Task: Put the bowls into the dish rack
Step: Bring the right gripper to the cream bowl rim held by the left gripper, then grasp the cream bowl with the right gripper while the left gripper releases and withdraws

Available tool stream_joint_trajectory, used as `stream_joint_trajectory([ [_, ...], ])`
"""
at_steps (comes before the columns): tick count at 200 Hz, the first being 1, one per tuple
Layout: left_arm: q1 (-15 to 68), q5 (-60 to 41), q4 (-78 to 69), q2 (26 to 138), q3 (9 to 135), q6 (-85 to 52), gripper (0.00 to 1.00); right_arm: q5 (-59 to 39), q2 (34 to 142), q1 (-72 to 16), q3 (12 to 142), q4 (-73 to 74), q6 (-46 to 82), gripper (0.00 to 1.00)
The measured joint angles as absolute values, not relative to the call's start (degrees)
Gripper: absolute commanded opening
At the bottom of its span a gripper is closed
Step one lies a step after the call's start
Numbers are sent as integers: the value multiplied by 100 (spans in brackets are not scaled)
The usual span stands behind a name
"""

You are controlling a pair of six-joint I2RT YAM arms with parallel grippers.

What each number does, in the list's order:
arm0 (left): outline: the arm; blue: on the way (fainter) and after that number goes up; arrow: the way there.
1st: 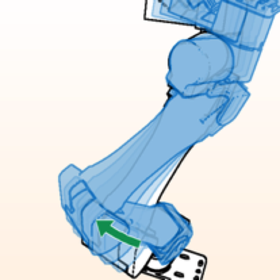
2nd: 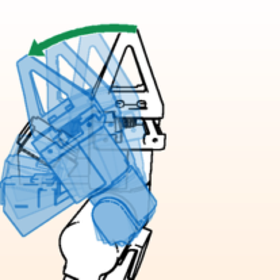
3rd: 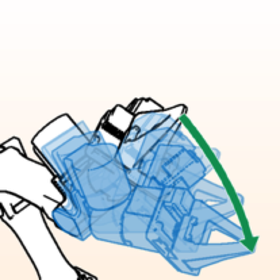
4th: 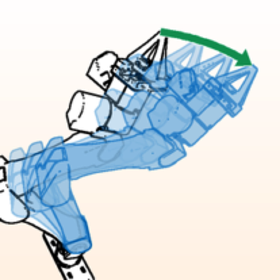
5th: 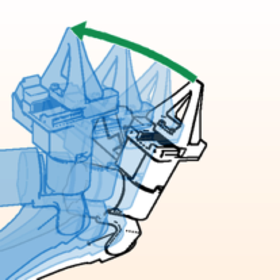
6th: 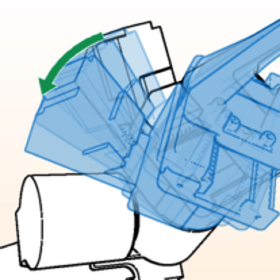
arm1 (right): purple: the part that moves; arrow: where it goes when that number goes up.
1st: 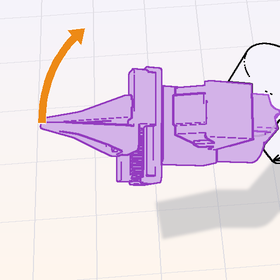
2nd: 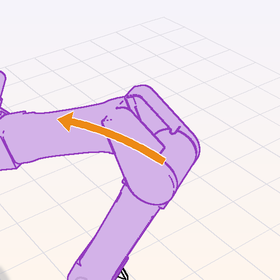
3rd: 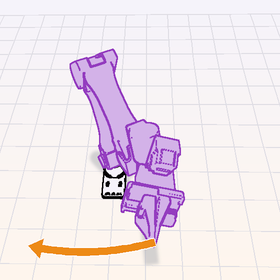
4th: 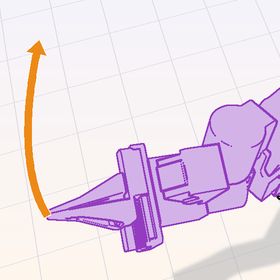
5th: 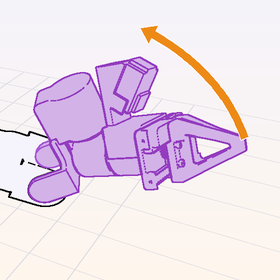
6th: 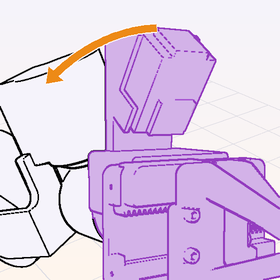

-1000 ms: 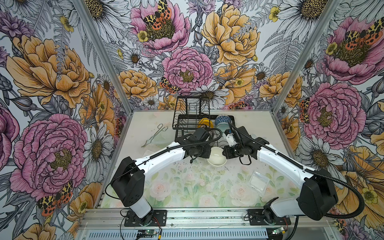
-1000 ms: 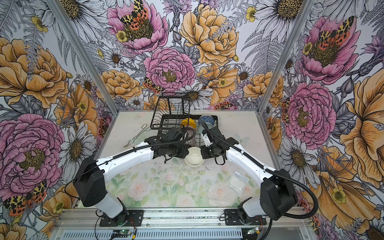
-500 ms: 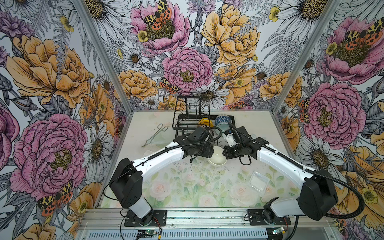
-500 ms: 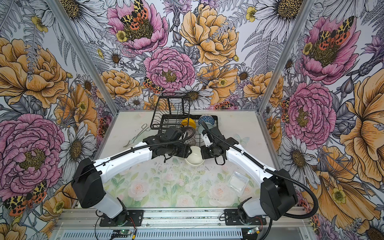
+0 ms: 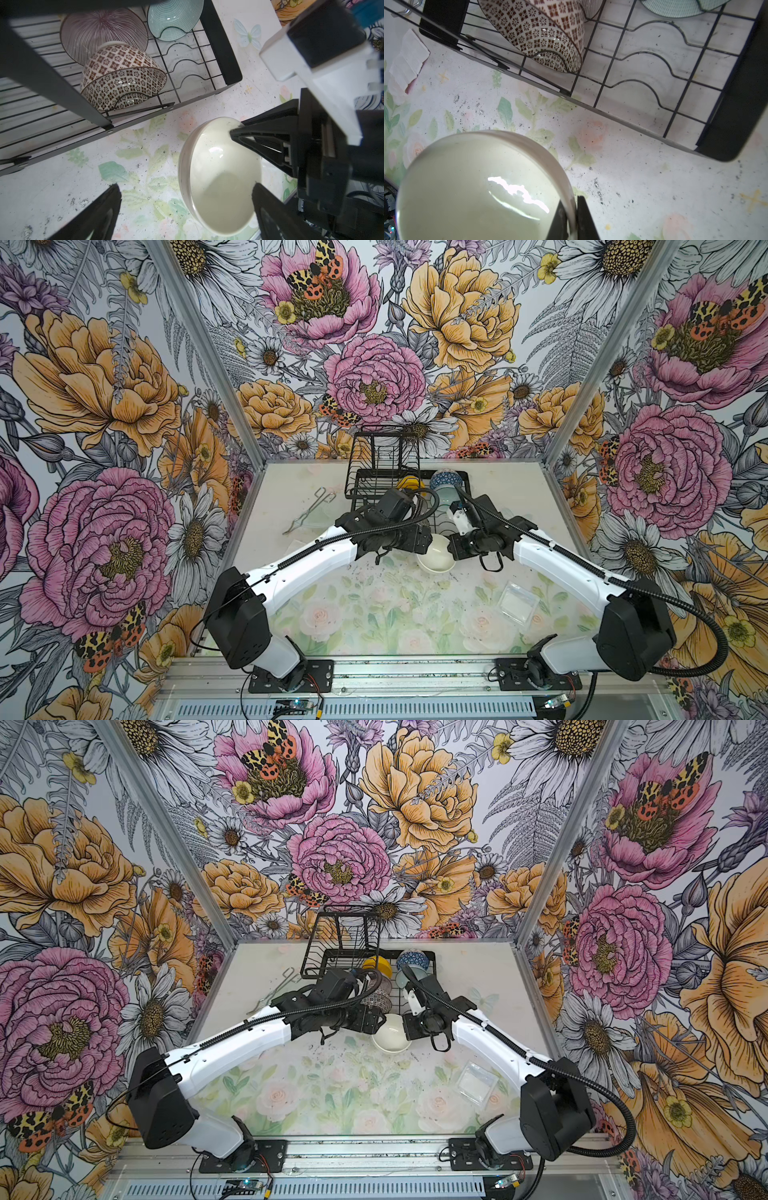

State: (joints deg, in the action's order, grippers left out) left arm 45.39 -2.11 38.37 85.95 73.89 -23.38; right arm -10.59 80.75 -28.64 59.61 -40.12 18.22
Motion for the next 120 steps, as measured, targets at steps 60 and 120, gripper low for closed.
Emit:
stream_joint_trajectory([
  [60, 4158, 419, 4438, 7675, 7290, -2222, 99, -884, 7970, -2681, 5924, -4021, 1660, 0],
  [120, 2847, 624, 4895, 6477, 6582, -2137, 99, -19, 7518, -2504, 5924, -4029, 1350, 0],
])
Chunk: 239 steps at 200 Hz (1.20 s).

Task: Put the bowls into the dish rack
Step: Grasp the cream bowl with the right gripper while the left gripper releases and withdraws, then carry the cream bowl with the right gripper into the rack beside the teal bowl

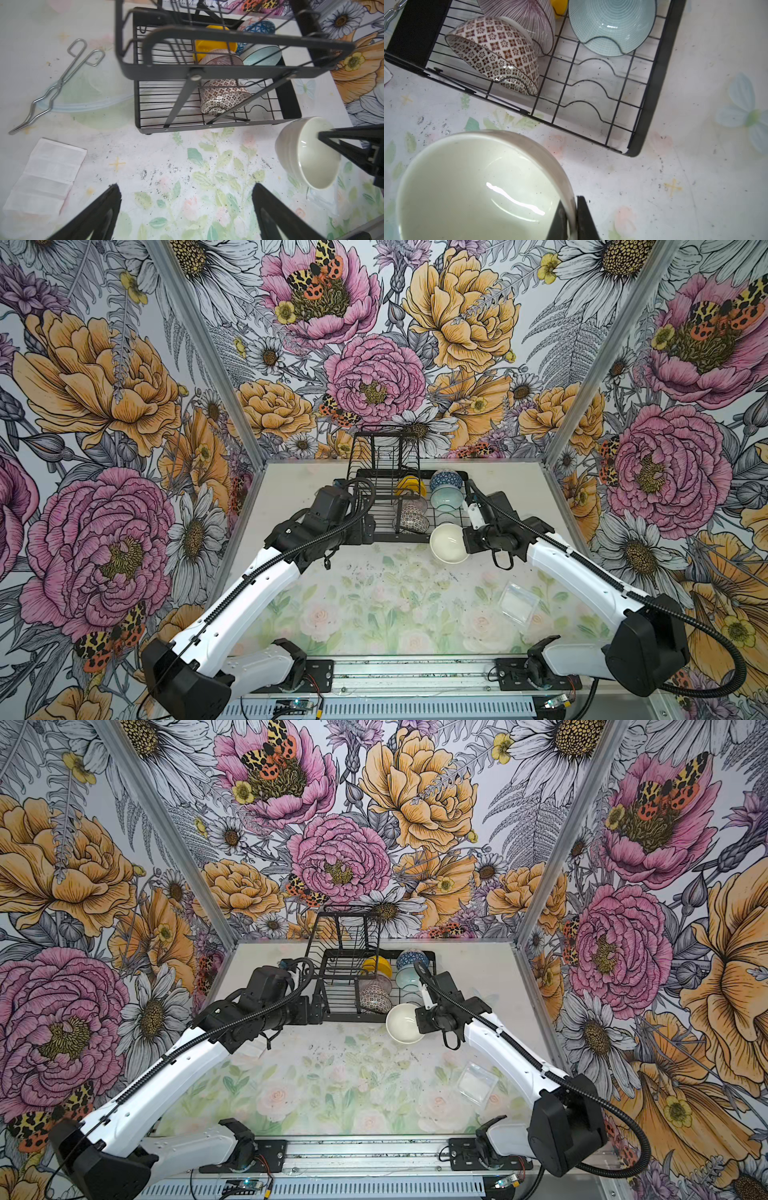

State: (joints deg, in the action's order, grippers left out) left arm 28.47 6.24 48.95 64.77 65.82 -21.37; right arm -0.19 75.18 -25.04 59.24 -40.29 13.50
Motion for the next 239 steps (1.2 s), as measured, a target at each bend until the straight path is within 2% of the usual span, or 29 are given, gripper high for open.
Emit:
stream_joint_trajectory([
  [64, 1772, 582, 4899, 6554, 5929, -2036, 99, 1052, 7135, -2471, 5878, -3430, 467, 0],
  [95, 1411, 458, 4661, 6884, 5677, -2036, 99, 1286, 7083, -2467, 5511, -2423, -196, 0],
  [138, 1396, 294, 4366, 7212, 5669, -2012, 99, 1487, 6956, -2467, 4322, -534, -1264, 0],
  [239, 1367, 123, 4167, 7701, 5673, -1988, 99, 2322, 8750, -2512, 4246, 2932, -2838, 0],
])
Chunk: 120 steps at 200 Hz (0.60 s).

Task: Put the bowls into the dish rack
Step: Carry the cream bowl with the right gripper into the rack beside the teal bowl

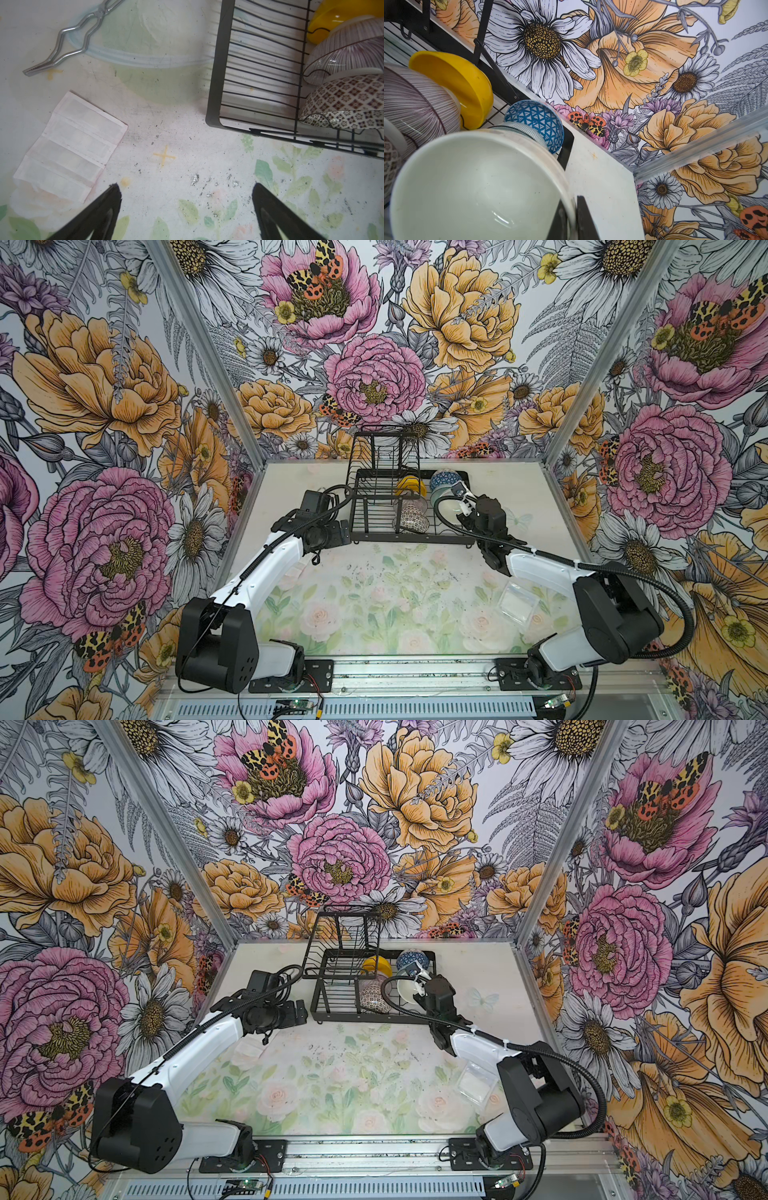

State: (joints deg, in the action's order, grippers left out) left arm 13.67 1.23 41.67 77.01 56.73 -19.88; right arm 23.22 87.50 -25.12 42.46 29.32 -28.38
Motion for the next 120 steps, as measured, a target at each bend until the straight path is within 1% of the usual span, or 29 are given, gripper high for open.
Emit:
stream_joint_trajectory([
  [77, 1369, 38, 4101, 7762, 5673, -1988, 99, 2410, 10071, -2609, 3940, 4888, -4191, 0],
  [120, 1369, 36, 4086, 7762, 5673, -1990, 99, 2499, 10451, -2635, 3874, 5699, -4932, 0],
])
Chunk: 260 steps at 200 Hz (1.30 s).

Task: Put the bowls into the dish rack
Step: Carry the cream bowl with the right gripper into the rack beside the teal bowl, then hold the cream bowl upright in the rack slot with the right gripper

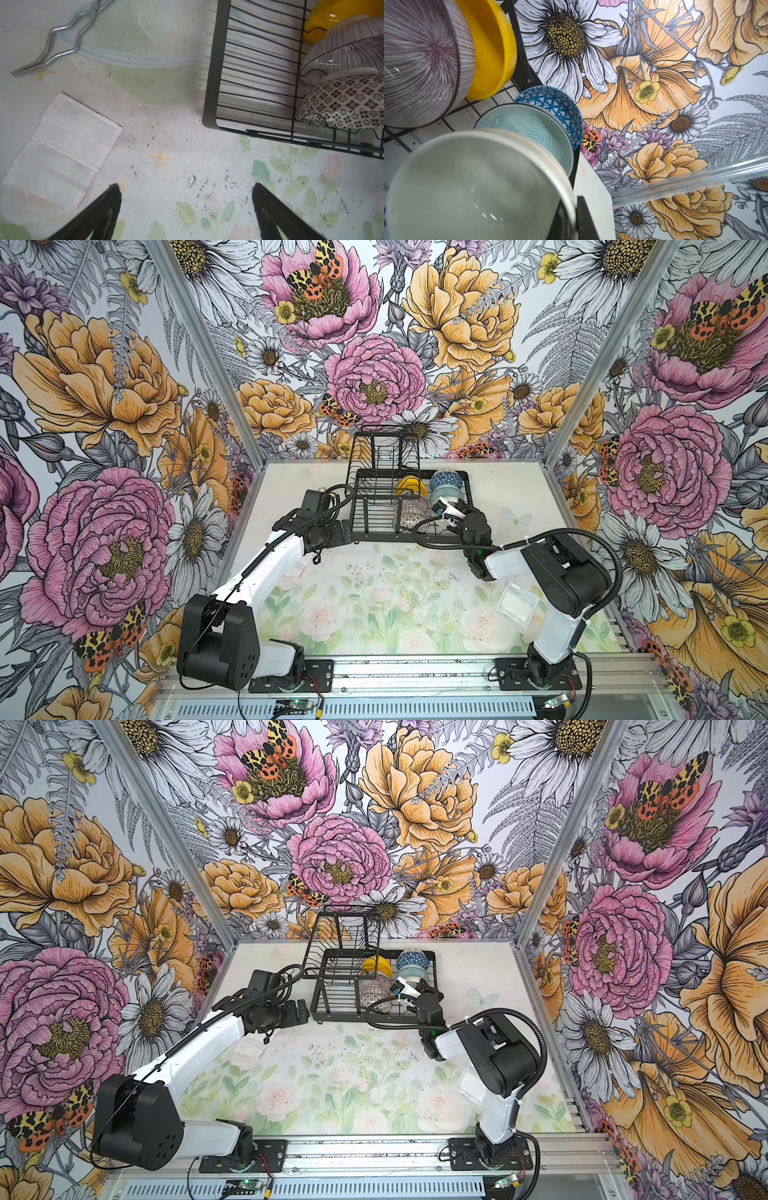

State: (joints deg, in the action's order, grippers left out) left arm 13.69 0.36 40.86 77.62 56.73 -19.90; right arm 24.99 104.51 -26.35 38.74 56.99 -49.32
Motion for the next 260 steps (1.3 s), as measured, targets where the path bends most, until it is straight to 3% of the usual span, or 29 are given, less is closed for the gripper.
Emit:
stream_joint_trajectory([
  [94, 1369, 12, 4082, 7762, 5673, -1990, 99, 2574, 10997, -2674, 3874, 6785, -5865, 0],
  [260, 1372, -51, 4042, 7762, 5673, -1988, 99, 2580, 11546, -2781, 3970, 7725, -6222, 0],
])
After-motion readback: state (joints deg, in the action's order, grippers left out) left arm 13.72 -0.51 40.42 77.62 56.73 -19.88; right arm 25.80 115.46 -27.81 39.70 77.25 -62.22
